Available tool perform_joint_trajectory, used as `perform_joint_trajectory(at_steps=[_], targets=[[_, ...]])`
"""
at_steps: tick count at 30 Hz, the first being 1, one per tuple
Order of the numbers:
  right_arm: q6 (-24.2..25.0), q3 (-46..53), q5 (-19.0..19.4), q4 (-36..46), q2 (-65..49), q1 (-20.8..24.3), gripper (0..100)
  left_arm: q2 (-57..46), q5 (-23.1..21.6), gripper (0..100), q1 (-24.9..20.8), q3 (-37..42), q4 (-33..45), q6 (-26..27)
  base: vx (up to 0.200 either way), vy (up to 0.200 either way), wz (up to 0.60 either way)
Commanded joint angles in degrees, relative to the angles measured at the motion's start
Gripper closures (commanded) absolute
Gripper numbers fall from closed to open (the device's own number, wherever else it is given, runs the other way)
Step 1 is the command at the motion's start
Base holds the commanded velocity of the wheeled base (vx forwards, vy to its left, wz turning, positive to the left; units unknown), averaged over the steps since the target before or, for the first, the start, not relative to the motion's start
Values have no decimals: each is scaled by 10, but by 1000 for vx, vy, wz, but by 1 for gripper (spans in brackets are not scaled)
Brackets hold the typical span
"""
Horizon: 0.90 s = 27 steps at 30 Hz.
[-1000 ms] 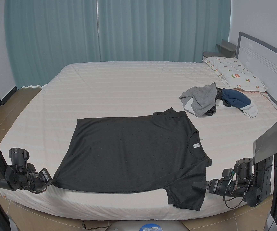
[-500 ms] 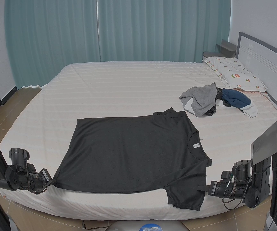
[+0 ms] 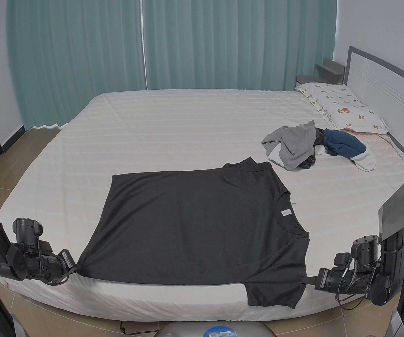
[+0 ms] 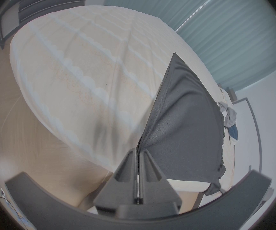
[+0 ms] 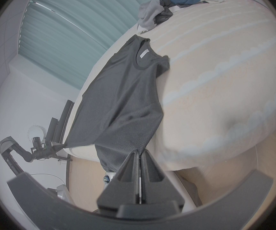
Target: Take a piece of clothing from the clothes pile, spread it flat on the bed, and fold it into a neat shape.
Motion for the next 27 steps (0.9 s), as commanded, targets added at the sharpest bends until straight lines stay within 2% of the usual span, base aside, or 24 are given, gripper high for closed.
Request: perform_joint_trajectory(at_steps=[1,7,12,17,21,27], targets=[[-1,14,-10,27,-32,-9,100,-10,3,100,3,27,0,41,0,0,0],[-9,14,-15,104,-81,-5,100,-27,6,100,7,45,2,58,0,0,0],[-43,14,-19,181,-108,-2,100,-34,11,100,15,68,2,104,0,0,0],[-50,14,-48,233,-130,3,100,-40,11,100,17,83,3,129,0,0,0],[-58,14,-51,269,-154,4,100,-40,12,100,17,94,2,149,0,0,0],[-71,14,-51,365,-215,4,100,-42,55,100,17,121,-1,196,0,0,0]])
